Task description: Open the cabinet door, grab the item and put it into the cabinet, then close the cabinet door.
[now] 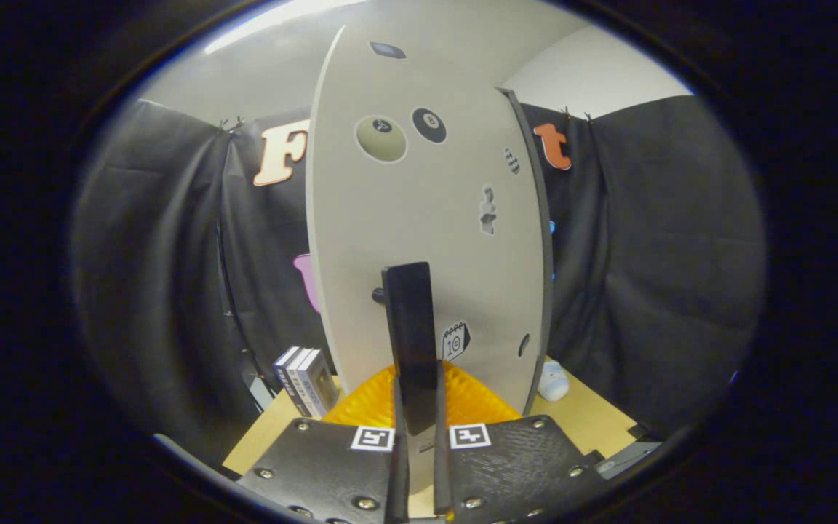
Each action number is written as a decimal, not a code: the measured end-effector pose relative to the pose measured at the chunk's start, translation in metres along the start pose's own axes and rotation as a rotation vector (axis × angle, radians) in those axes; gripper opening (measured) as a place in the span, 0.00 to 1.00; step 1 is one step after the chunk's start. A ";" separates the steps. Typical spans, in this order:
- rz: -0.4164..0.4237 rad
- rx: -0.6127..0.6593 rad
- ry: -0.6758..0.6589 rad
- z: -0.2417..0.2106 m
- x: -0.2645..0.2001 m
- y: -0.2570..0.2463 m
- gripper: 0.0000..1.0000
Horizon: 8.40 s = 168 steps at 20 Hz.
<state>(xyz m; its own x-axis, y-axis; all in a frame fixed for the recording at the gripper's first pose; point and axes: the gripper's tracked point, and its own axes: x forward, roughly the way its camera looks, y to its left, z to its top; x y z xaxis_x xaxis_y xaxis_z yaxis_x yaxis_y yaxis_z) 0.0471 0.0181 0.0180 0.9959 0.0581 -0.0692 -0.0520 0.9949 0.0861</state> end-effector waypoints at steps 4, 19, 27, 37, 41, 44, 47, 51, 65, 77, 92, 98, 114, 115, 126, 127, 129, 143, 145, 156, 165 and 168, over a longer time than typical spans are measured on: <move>-0.049 0.032 -0.016 0.001 -0.027 -0.040 0.13; -0.108 -0.024 -0.053 0.021 -0.056 -0.210 0.01; 0.020 -0.001 -0.086 0.027 -0.049 -0.252 0.01; -0.051 -0.025 -0.051 0.014 -0.078 -0.256 0.01; -0.061 -0.024 -0.082 0.020 -0.113 -0.224 0.01; -0.001 0.011 -0.117 0.024 -0.114 -0.172 0.01; 0.063 0.008 -0.060 -0.002 -0.099 -0.124 0.17; 0.177 0.005 0.073 -0.059 -0.061 -0.053 0.50; 0.209 0.016 0.415 -0.287 0.058 0.048 0.99; 0.169 0.020 0.639 -0.436 0.074 0.057 0.95; 0.187 -0.010 0.333 -0.222 0.093 0.043 0.57; 0.195 -0.026 0.082 -0.066 0.155 0.031 0.56; 0.144 -0.046 0.057 -0.046 0.329 0.013 0.56; 0.149 -0.036 0.063 -0.047 0.329 0.012 0.56; 0.122 -0.037 0.030 -0.028 0.286 0.005 1.00; 0.121 -0.036 0.030 -0.027 0.271 0.005 1.00; 0.120 -0.032 0.018 -0.021 0.235 0.005 1.00; -0.039 0.006 -0.044 0.015 -0.073 -0.100 0.99; -0.067 0.019 -0.048 0.017 -0.101 -0.123 0.99; -0.311 -0.013 -0.002 0.009 -0.143 -0.296 1.00; -0.318 -0.035 0.023 -0.012 -0.110 -0.292 0.90; -0.276 -0.009 0.031 -0.015 -0.113 -0.267 0.89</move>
<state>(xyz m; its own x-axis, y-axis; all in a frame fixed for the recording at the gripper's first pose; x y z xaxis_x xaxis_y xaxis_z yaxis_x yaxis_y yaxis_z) -0.0523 -0.2530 -0.0118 0.9698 -0.2130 -0.1192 0.2202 0.9741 0.0510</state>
